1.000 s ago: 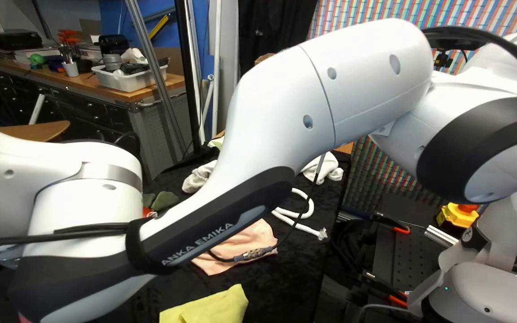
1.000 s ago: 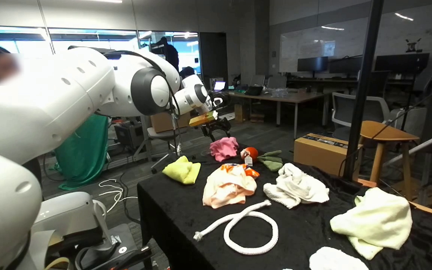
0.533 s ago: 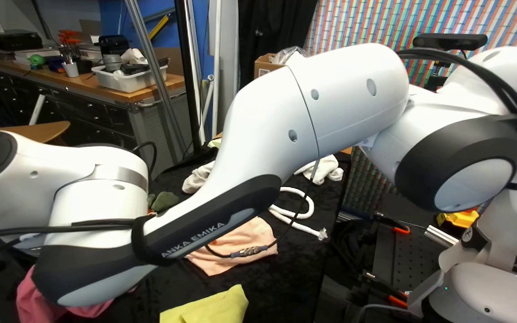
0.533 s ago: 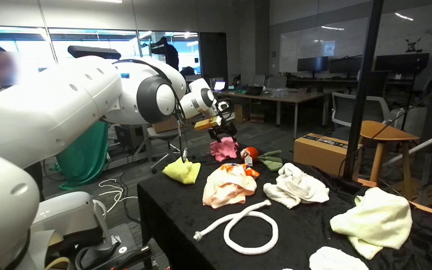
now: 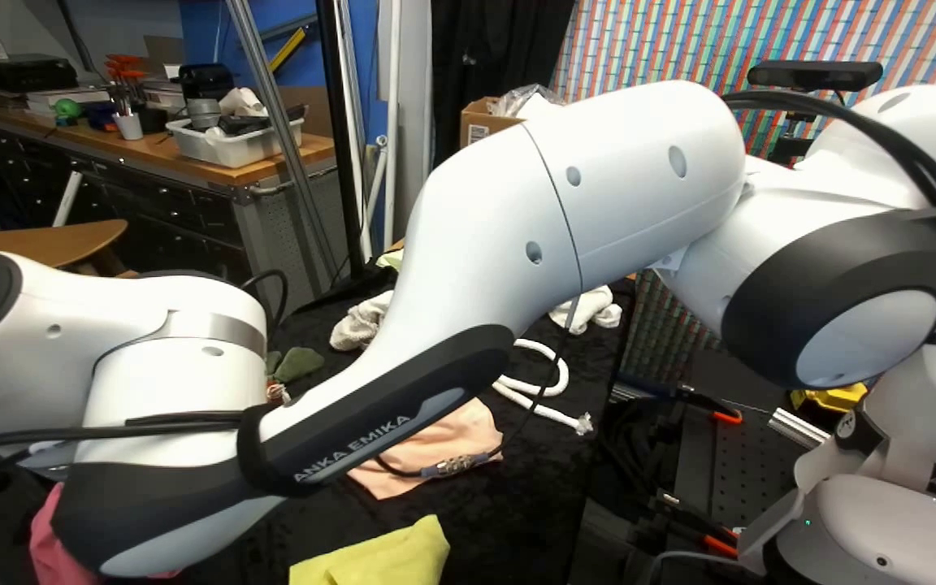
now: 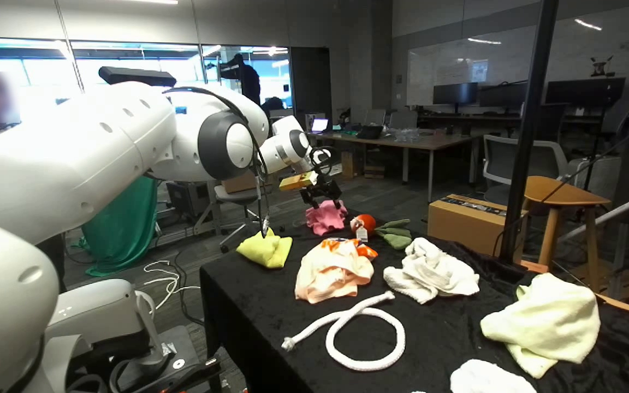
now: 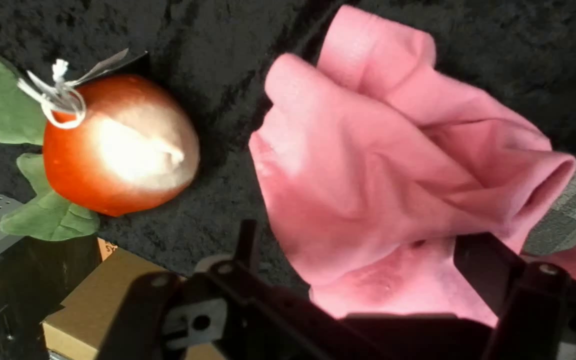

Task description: Put all the items on the table in one place

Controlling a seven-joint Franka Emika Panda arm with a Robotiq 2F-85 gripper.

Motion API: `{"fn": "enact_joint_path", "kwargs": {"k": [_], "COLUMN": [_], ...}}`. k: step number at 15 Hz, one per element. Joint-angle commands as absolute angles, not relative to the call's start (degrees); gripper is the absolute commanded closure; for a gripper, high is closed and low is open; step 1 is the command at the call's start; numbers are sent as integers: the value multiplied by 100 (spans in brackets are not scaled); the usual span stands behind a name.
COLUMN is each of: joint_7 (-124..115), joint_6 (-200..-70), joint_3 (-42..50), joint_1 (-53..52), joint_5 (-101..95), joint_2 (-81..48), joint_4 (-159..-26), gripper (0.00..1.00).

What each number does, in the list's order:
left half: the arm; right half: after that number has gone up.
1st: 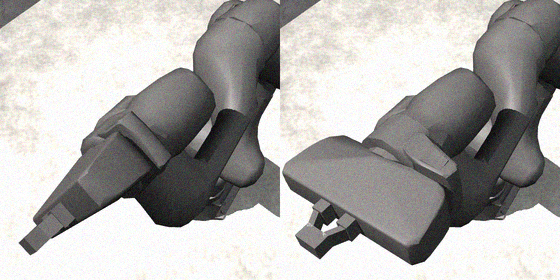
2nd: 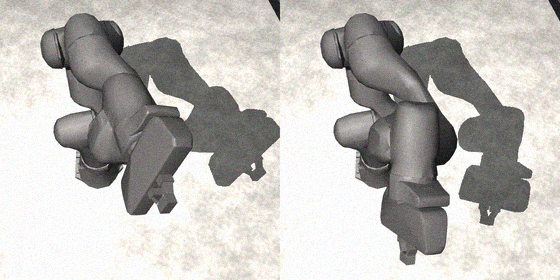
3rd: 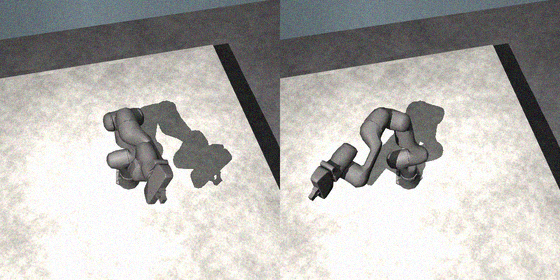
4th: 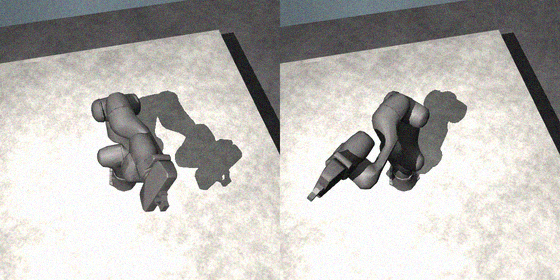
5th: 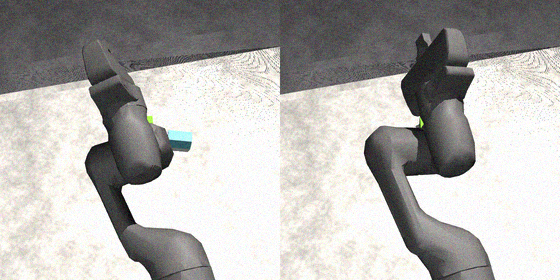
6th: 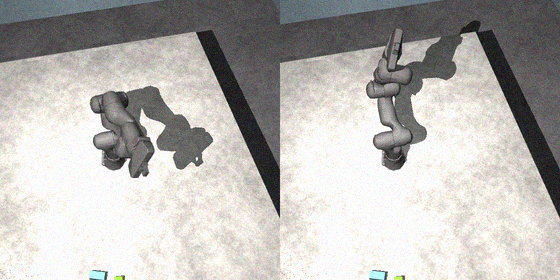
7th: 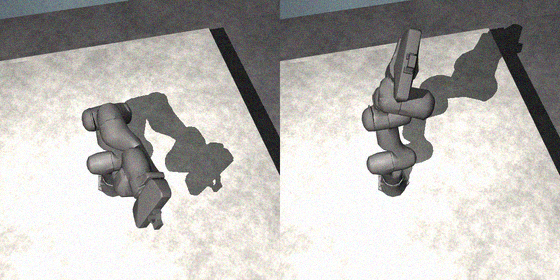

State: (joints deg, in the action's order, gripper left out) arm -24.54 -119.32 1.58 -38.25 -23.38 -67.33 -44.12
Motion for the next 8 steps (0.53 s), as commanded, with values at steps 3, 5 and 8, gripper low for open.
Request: {"fn": "enact_joint_path", "kwargs": {"k": [3,5,8], "joint_7": [-2506,-2487,-2427], "joint_6": [-11769,-11753,-11779], "joint_3": [124,75,6], "joint_1": [-3811,-3774,-3711], "joint_5": [-2301,-2246,-2192], "joint_2": [-6455,-6382,-6396], "joint_4": [-4795,-4904,-4988], "gripper": [0,0,23]}}
